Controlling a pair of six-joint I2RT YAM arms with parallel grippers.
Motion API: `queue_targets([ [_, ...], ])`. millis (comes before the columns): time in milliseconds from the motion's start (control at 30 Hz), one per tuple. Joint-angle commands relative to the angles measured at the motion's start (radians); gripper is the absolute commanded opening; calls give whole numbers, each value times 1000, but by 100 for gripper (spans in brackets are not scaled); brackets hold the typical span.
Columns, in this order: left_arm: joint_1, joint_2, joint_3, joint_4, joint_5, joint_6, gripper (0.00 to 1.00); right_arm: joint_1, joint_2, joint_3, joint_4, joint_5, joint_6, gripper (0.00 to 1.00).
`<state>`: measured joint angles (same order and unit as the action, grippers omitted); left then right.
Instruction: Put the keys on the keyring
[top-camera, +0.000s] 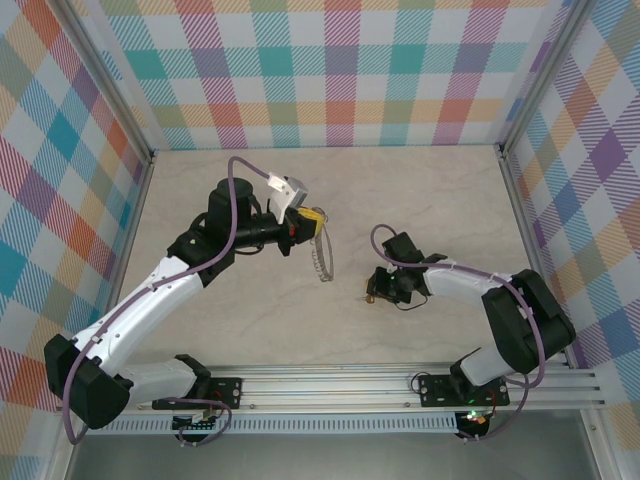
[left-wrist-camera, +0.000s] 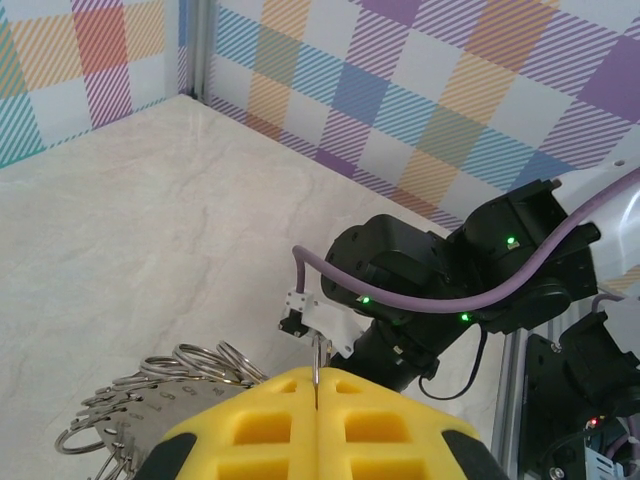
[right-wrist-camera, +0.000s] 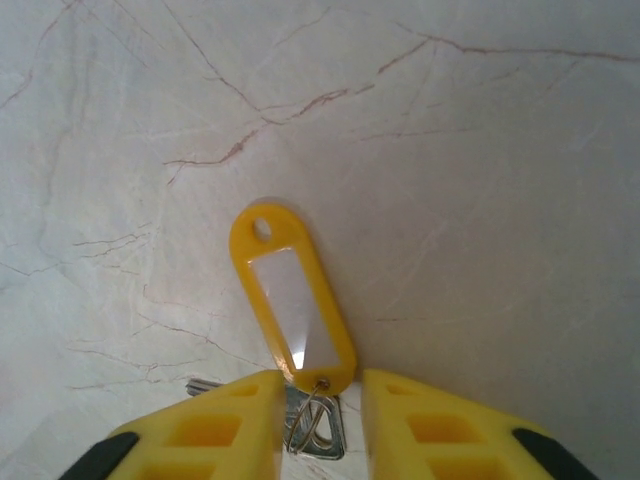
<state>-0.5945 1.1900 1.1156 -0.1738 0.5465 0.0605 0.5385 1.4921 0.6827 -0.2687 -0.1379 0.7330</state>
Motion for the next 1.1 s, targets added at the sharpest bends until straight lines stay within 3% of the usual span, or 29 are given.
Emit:
queue_targets([
  [0,-8,-12,-5,74,35,-7,0,6,6,18,15,8,6,24],
  [167,-8,-12,-8,79,40,-12,0,6,7,18,16,8,3,15],
  [333,-8,-7,-8,83,42,-15,0,6,7,17,13,8,-3,0],
  [567,-8,-8,-1,73,47,-10,0,3,-92,47,-21,9,-64,0],
  [800,-8,-7,24,55,82,18,0,-17,-372,87,120,-160,-258,0],
  [1067,-9,12,66,60,160,58,0,-100,-556,123,286,-410,-311,0],
])
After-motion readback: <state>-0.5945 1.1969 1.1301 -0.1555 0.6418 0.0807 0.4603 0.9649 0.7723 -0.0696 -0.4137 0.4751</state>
